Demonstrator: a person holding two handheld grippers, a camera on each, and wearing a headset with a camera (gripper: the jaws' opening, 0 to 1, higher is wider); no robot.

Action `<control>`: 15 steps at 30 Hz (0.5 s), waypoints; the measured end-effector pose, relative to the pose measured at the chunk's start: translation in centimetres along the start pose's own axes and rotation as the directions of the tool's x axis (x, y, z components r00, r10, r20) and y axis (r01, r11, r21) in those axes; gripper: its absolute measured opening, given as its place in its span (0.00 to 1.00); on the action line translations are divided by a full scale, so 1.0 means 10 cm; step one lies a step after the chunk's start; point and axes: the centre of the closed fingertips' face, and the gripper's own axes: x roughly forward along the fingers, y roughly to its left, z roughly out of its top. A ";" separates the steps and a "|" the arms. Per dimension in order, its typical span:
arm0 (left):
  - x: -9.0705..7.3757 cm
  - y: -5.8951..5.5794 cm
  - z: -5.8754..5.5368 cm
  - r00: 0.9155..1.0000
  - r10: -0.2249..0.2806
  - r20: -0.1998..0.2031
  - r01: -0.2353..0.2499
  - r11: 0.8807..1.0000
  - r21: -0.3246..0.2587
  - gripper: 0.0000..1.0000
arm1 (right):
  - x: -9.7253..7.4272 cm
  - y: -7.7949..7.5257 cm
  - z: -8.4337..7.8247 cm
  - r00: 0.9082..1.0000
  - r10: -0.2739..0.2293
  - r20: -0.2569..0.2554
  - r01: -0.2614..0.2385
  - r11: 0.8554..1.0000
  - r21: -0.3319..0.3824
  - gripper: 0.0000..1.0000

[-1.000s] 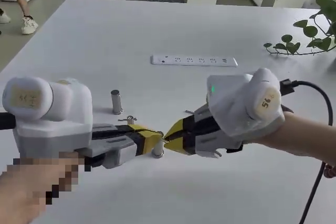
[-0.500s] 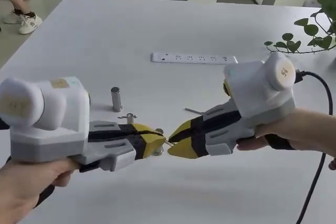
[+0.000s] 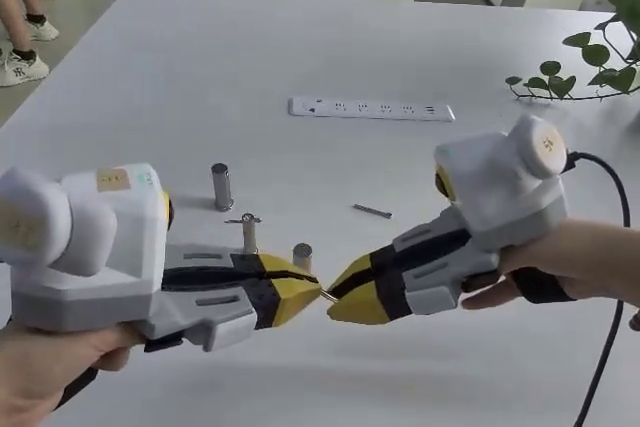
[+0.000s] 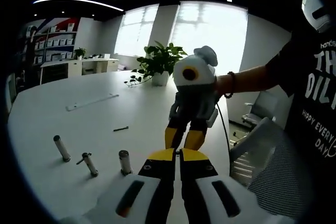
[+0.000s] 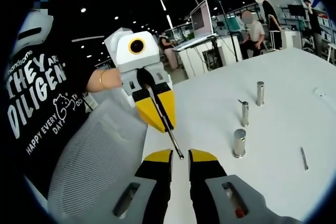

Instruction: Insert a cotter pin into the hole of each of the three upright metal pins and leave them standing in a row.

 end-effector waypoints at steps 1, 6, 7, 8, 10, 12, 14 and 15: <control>0.00 0.00 0.00 1.000 -0.003 0.000 0.003 1.000 -0.002 0.00 | 0.00 0.01 0.01 1.000 0.004 0.007 -0.004 1.000 0.002 0.07; -0.02 -0.05 0.02 0.999 -0.033 0.022 0.033 0.999 -0.016 0.00 | 0.00 0.09 0.04 0.998 0.049 0.040 -0.051 0.998 0.030 0.07; -0.02 -0.05 0.02 0.999 -0.035 0.027 0.035 0.999 -0.022 0.00 | -0.01 0.10 0.05 0.997 0.057 0.045 -0.059 0.998 0.035 0.06; -0.03 -0.06 0.03 0.999 -0.039 0.032 0.040 0.999 -0.029 0.00 | -0.01 0.11 0.05 0.997 0.061 0.048 -0.063 0.997 0.035 0.06; -0.04 -0.07 0.05 0.998 -0.052 0.046 0.054 0.998 -0.045 0.00 | -0.01 0.13 0.07 0.996 0.072 0.057 -0.074 0.997 0.037 0.05; -0.05 -0.08 0.06 0.997 -0.055 0.053 0.057 0.997 -0.051 0.00 | -0.01 0.14 0.10 0.995 0.078 0.070 -0.080 0.996 0.035 0.03; -0.06 -0.08 0.07 0.996 -0.057 0.062 0.061 0.996 -0.062 0.00 | -0.01 0.15 0.11 0.994 0.081 0.073 -0.084 0.996 0.034 0.02; -0.06 -0.07 0.07 0.996 -0.056 0.064 0.060 0.996 -0.064 0.00 | -0.01 0.15 0.11 0.994 0.081 0.074 -0.084 0.996 0.031 0.01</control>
